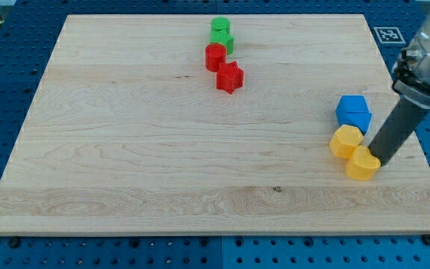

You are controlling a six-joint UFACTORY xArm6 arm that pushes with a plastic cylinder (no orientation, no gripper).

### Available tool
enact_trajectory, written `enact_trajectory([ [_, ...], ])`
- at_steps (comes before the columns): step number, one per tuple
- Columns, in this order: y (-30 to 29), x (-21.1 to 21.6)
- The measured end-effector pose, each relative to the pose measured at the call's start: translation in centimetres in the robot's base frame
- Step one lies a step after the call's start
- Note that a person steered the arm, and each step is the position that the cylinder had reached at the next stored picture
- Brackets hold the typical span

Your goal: Push the yellow hexagon down and a bit right

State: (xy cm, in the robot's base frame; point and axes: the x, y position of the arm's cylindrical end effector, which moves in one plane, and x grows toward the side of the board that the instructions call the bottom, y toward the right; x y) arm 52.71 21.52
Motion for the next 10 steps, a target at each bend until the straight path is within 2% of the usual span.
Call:
enact_trajectory([
  [1,-1.3,0.0],
  [2,0.9,0.5],
  [3,3.8,2.7],
  [4,1.0,5.4],
  [5,-5.1,6.0],
  [6,-10.7,4.4],
  [7,-12.1,0.5],
  [8,-12.0,-2.6],
  [10,-9.8,-6.3],
])
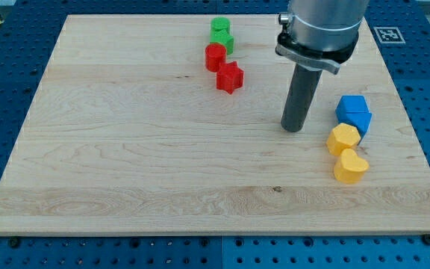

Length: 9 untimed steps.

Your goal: Push the yellow hexagon down and a bit right

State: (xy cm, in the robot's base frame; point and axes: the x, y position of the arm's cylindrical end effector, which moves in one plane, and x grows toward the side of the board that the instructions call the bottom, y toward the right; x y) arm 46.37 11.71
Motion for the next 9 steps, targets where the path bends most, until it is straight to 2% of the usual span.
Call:
enact_trajectory([
  [2,3.2,0.0],
  [4,3.8,0.1],
  [6,3.8,2.5],
  [9,5.3,3.5],
])
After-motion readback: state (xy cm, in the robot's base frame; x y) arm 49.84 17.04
